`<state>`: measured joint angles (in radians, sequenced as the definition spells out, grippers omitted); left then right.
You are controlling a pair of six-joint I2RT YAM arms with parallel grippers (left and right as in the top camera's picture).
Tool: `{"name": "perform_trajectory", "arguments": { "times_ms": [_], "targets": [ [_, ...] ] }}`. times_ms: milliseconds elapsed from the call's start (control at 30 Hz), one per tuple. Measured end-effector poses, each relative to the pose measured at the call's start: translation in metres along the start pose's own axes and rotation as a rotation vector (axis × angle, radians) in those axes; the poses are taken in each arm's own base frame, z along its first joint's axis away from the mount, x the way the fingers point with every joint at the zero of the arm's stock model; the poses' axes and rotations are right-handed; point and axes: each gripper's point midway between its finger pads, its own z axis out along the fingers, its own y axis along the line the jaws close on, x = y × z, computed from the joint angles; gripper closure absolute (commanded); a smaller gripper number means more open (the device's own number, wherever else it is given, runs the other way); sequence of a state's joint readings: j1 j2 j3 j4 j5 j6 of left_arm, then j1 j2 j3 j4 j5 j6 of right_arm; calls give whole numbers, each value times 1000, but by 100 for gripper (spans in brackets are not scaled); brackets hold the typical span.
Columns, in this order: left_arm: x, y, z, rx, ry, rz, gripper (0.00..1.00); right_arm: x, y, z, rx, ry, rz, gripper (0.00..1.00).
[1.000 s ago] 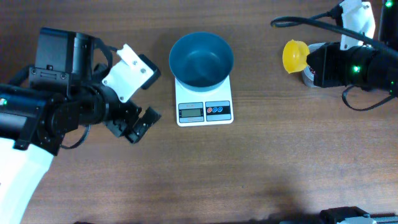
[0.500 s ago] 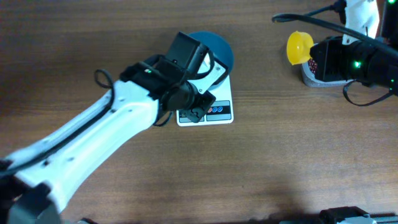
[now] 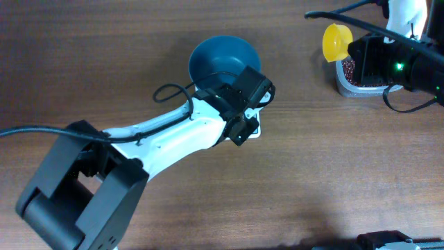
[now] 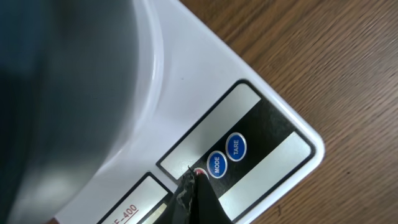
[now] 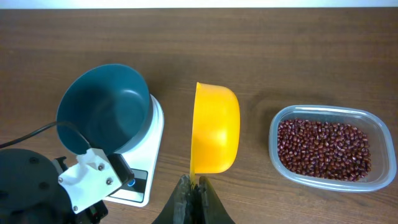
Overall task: Scoop item into bowl and weigh 50g on scale
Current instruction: 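Press the tare button on the scale with the left gripper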
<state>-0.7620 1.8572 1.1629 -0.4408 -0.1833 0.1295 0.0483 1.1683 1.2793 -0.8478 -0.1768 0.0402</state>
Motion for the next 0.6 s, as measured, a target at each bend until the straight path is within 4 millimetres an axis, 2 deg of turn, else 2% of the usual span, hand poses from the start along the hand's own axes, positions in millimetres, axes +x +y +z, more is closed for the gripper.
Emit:
{"name": "perform_trajectory", "arguments": {
  "times_ms": [467,600],
  "targets": [
    [10,-7,12,23,33,6,100,0,0,0,0,0,0,96],
    [5,-7,15,18,-4,0,100,0,0,0,0,0,0,96]
  ]
}}
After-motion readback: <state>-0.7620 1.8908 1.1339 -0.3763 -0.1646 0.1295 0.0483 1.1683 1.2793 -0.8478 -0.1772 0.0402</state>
